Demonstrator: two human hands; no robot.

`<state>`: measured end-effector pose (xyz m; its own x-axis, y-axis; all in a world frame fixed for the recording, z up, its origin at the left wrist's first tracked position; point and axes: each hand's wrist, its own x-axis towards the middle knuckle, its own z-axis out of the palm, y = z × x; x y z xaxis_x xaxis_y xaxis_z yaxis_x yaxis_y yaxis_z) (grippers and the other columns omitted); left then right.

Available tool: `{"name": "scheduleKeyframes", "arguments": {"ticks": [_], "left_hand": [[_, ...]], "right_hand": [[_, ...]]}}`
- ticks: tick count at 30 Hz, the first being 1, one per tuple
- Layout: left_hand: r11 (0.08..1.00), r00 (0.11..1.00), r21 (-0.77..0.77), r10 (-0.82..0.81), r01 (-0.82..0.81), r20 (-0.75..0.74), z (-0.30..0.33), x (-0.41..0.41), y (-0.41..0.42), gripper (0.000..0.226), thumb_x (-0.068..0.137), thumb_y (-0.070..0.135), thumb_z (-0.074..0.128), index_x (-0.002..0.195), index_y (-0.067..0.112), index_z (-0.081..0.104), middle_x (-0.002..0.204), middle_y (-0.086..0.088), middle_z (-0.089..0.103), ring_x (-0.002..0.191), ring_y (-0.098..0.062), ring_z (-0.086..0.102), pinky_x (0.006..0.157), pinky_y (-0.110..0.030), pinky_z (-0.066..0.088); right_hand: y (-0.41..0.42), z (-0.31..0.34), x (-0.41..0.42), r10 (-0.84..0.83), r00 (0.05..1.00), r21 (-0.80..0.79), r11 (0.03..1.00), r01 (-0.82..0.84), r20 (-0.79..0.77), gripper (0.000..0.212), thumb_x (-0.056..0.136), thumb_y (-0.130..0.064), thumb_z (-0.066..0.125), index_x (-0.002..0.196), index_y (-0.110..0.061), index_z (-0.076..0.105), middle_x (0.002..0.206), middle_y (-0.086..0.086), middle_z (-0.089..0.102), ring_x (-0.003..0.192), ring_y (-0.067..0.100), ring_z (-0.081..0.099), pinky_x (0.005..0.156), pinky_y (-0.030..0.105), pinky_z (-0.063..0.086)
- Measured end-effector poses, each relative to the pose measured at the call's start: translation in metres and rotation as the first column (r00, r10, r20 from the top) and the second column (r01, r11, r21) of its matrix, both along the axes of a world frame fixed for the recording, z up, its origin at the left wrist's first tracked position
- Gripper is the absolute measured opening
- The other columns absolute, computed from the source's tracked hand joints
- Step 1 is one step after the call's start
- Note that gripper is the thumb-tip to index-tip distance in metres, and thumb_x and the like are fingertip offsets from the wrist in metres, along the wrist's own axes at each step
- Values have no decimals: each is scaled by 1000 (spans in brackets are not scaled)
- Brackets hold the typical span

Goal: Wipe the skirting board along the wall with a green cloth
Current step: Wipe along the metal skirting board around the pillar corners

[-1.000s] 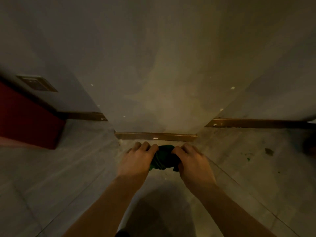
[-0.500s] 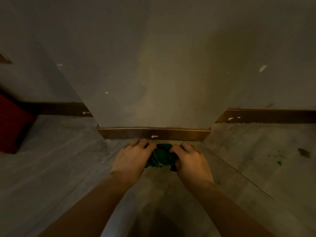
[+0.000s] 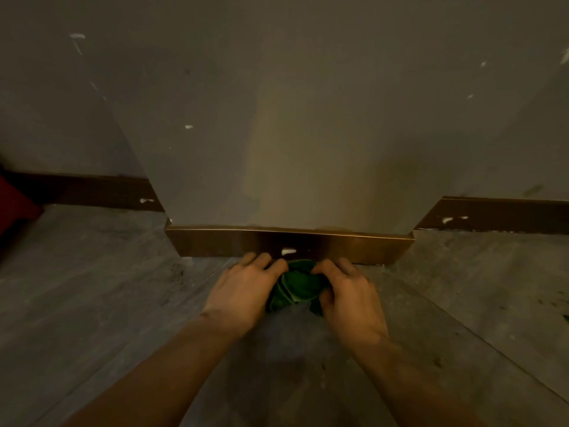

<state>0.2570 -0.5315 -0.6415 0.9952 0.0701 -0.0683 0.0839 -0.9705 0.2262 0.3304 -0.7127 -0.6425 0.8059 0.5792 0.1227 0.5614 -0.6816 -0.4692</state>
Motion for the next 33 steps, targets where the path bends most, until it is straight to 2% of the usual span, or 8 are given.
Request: {"name": "scheduleKeyframes", "arguments": {"ticks": [4, 10, 13, 19, 24, 27, 30, 33], "left_hand": [[1000, 1000, 4, -22, 22, 8, -12, 1, -3, 52, 90, 16, 62, 136, 30, 44, 132, 1, 53, 123, -26, 47, 99, -41, 46], [991, 1000, -133, 28, -26, 15, -17, -4, -11, 51, 84, 12, 62, 131, 28, 50, 127, 0, 55, 119, -26, 48, 98, -41, 46], [975, 995, -211, 86, -74, 46, -19, -2, -14, 45, 82, 10, 63, 123, 27, 53, 119, -2, 58, 113, -28, 53, 93, -41, 47], [866, 966, -470, 241, -173, 89, -20, -1, -19, 44, 80, 3, 68, 112, 31, 57, 111, 4, 64, 103, -17, 61, 93, -39, 51], [761, 943, -622, 315, -185, 105, -19, -1, -27, 40, 80, 1, 70, 103, 32, 60, 100, 9, 67, 93, -9, 64, 84, -41, 55], [762, 938, -628, 315, -156, 149, -19, -1, -26, 42, 78, 8, 71, 105, 35, 54, 101, 12, 65, 92, -7, 63, 81, -41, 55], [809, 960, -577, 239, -114, 147, -26, -6, -20, 50, 77, 30, 71, 118, 40, 44, 114, 16, 57, 100, -2, 57, 83, -34, 56], [939, 961, -340, 145, -59, 236, -43, -16, -11, 61, 85, 64, 58, 136, 38, 38, 130, 15, 48, 120, -5, 45, 108, -38, 41]], "right_hand": [[1, -8, 1, -15, 1000, 50, 999, 15, 11, 40, 74, 4, 62, 104, -22, 62, 101, 1, 58, 86, 21, 57, 69, 37, 54], [6, -17, -7, 31, 999, 78, 997, -28, -39, 47, 75, 6, 63, 114, -21, 61, 115, 2, 60, 103, 21, 56, 86, 41, 53], [10, -22, -9, 115, 987, 46, 993, -110, -111, 61, 73, 1, 63, 127, -25, 50, 125, -1, 51, 112, 17, 49, 94, 34, 48], [25, -34, -16, 177, 972, 9, 984, -178, -152, 103, 68, -36, 76, 148, -29, 13, 139, -5, 29, 126, 12, 28, 103, 28, 35], [28, -35, -17, 96, 995, -38, 995, -97, -20, 108, 66, -21, 81, 148, -31, 12, 137, -2, 32, 124, 18, 35, 98, 33, 42], [24, -34, -15, 90, 996, -7, 996, -90, 16, 94, 70, -13, 77, 145, -27, 23, 134, 2, 38, 121, 22, 42, 92, 35, 49], [19, -37, -12, 96, 994, -9, 995, -97, -42, 88, 74, -12, 73, 145, -28, 24, 136, 3, 38, 121, 23, 44, 94, 37, 49], [14, -42, -10, 76, 995, -54, 995, -79, -64, 90, 79, -10, 70, 149, -32, 17, 141, 3, 34, 124, 24, 42, 98, 40, 47]]}}
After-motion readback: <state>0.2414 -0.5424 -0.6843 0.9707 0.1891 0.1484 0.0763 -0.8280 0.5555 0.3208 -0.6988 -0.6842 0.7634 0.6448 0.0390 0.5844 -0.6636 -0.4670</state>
